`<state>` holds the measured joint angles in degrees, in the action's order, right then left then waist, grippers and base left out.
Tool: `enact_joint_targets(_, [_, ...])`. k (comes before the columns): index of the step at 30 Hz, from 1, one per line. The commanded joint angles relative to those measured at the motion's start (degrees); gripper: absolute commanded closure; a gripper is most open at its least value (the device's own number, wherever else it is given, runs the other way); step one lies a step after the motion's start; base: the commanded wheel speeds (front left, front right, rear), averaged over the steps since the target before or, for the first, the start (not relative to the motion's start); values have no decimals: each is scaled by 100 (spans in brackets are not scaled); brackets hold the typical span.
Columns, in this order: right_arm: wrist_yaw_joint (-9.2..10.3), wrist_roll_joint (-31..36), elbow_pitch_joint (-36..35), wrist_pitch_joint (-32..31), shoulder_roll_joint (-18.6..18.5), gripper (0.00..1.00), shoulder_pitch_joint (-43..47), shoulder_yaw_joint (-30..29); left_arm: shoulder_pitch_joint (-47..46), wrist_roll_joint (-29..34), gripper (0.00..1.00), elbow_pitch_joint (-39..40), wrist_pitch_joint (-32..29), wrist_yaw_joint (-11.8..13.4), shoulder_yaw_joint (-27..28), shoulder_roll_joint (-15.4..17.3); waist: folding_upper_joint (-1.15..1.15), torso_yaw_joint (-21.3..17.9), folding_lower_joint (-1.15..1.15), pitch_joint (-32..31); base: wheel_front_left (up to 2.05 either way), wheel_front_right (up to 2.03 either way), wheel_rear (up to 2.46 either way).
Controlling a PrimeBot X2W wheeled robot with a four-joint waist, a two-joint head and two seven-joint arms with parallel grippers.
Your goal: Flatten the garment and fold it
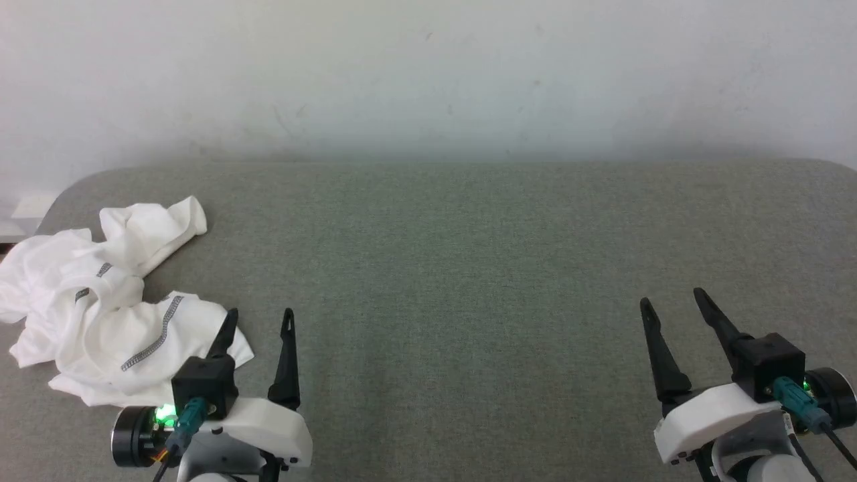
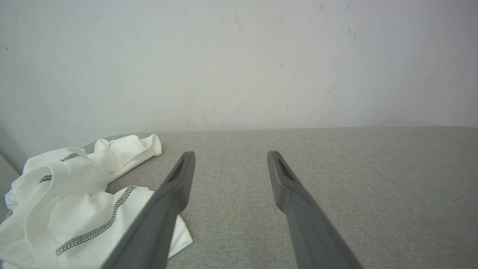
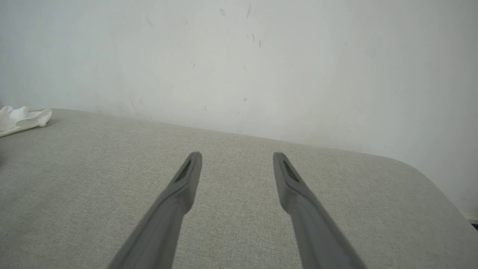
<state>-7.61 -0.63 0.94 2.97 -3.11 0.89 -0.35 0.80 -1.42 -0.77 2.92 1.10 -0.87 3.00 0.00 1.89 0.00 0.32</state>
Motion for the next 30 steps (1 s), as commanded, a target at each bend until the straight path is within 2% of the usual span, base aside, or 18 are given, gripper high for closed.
enact_joint_targets(1, [3,-43,22,59,6,0,-37,1,56,-31,0,-12,63,39,-15,-3,0,52,0,-9,0,0,0])
enact_joint_targets(30, [6,-250,165,406,11,0,-22,143,253,-51,0,24,411,159,-50,-6,0,981,0,-118,0,0,0])
